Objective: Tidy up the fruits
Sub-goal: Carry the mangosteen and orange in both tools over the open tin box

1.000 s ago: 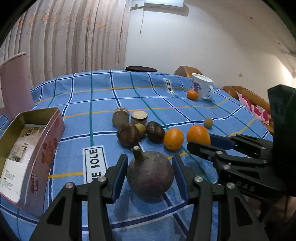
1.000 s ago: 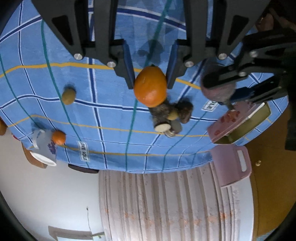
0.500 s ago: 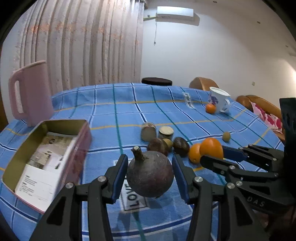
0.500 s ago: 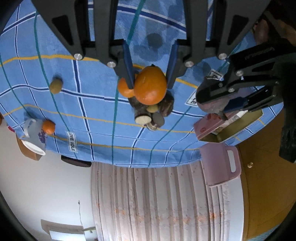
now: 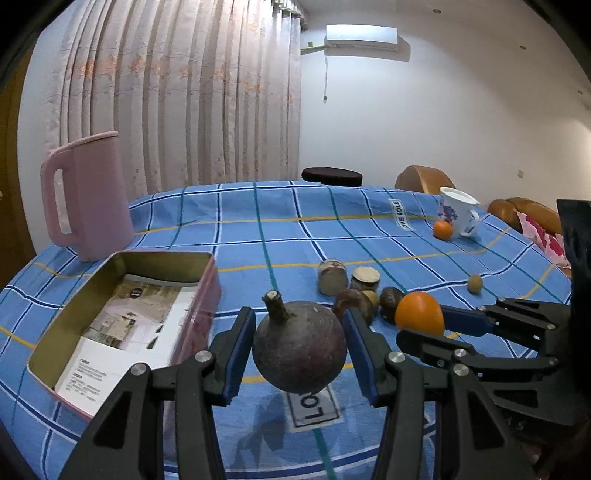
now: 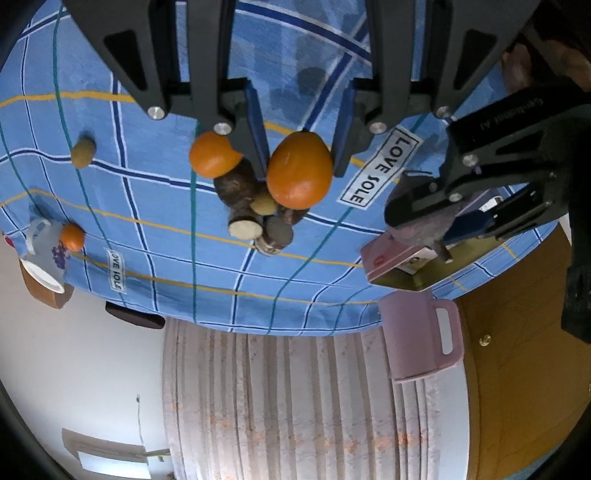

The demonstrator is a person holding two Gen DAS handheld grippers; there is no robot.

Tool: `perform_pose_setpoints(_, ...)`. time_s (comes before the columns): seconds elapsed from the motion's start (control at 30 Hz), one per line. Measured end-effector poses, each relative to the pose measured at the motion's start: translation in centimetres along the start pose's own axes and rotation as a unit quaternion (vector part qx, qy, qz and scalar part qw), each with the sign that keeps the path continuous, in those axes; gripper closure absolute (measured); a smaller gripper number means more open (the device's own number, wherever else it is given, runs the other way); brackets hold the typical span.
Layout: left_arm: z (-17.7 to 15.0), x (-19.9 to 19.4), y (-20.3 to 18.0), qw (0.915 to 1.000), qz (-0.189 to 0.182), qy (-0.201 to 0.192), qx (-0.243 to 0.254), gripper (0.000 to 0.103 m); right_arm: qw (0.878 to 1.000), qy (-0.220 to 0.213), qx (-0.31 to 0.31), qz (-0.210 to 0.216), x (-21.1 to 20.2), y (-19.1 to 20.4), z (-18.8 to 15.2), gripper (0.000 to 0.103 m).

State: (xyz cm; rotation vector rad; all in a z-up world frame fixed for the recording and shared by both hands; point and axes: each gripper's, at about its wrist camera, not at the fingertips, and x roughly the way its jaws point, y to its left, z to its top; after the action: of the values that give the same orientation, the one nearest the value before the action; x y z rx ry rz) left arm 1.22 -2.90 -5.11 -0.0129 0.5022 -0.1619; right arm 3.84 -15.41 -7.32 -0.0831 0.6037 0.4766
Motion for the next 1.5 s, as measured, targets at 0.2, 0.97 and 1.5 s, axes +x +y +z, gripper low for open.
perform_pose_setpoints(0.2, 0.4, -0.1, 1.3, 0.9999, 0.014, -0.002, -0.008, 0.052, 1.0, -0.001, -0.012, 0.005, 0.6, 1.0, 0.7, 0.066)
perform_pose_setpoints(0.97, 3.9, -1.1, 9.6, 0.9952, 0.091, -0.007, -0.036, 0.052, 0.993, -0.06, -0.086, 0.056, 2.5, 7.4, 9.1, 0.066)
perform_pose_setpoints(1.5, 2.7, 2.1, 16.7, 0.9881, 0.119, 0.058, -0.078, 0.051, 0.988, -0.009, -0.116, 0.098, 9.7, 13.1, 9.2, 0.066)
